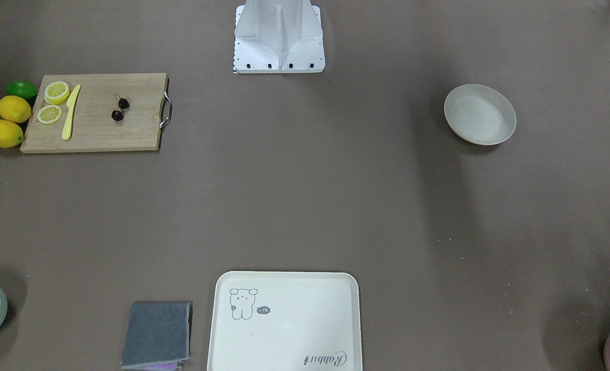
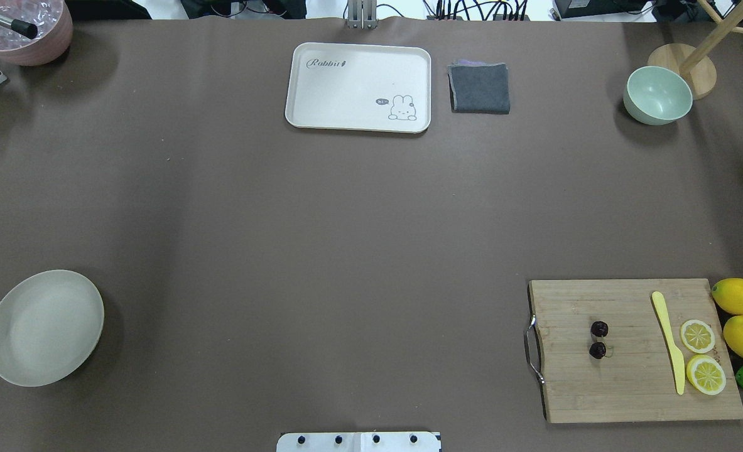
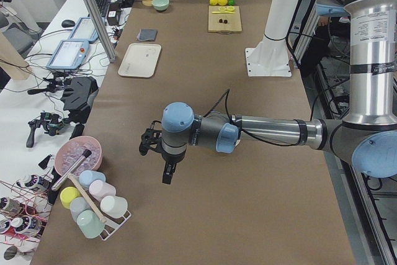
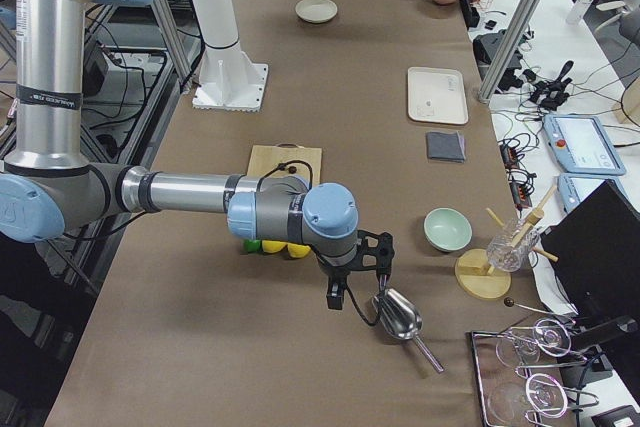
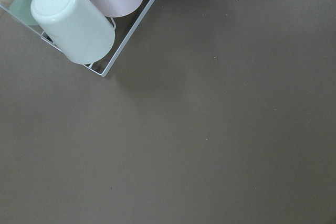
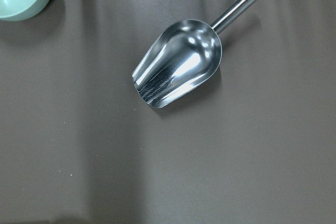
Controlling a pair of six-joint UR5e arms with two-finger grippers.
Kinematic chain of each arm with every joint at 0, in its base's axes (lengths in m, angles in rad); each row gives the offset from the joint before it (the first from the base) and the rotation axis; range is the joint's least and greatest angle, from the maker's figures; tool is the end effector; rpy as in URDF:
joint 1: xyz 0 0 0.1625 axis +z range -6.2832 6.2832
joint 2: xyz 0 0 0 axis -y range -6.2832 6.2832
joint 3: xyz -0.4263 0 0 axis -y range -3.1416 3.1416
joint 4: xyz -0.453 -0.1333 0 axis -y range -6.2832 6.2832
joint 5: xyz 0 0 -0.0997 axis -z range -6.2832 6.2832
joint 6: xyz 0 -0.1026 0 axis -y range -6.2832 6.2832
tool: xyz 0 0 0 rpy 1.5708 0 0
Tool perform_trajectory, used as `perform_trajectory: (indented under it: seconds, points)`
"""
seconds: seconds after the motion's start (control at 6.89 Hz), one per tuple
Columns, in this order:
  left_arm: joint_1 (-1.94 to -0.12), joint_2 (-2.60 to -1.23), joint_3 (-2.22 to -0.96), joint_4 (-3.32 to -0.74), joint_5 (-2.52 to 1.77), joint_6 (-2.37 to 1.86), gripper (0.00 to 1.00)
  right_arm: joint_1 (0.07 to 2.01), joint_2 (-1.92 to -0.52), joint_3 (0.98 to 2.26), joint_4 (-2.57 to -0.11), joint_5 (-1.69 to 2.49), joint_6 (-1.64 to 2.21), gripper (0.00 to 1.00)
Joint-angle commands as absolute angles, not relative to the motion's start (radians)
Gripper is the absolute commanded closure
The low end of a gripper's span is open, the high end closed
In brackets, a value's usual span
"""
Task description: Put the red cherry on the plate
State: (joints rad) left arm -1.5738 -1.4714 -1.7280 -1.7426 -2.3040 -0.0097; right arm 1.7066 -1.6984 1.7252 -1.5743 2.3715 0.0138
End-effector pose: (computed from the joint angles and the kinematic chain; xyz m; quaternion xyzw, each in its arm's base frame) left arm -0.0662 -0.5242 0.6121 0.1058 0.3564 0.0352 0.9276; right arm 0.1268 -0.4872 0.6423 0.0345 -0.3883 0.0643 0.9186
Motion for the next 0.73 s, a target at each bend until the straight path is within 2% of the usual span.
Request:
perform_trajectory:
  seconds: [0.0,0.58]
  points:
    - [-1.574,-1.470,-1.727,-1.743,-2.304,-0.011,0.02,1.706,-1.695,1.727,-1.574,2.372,0.014,0.00]
    - [-1.574,-1.468,-1.726,-1.743,-2.304,-0.009,0.02,1.706,-1.700,1.741,-1.575,2.373,0.014,0.00]
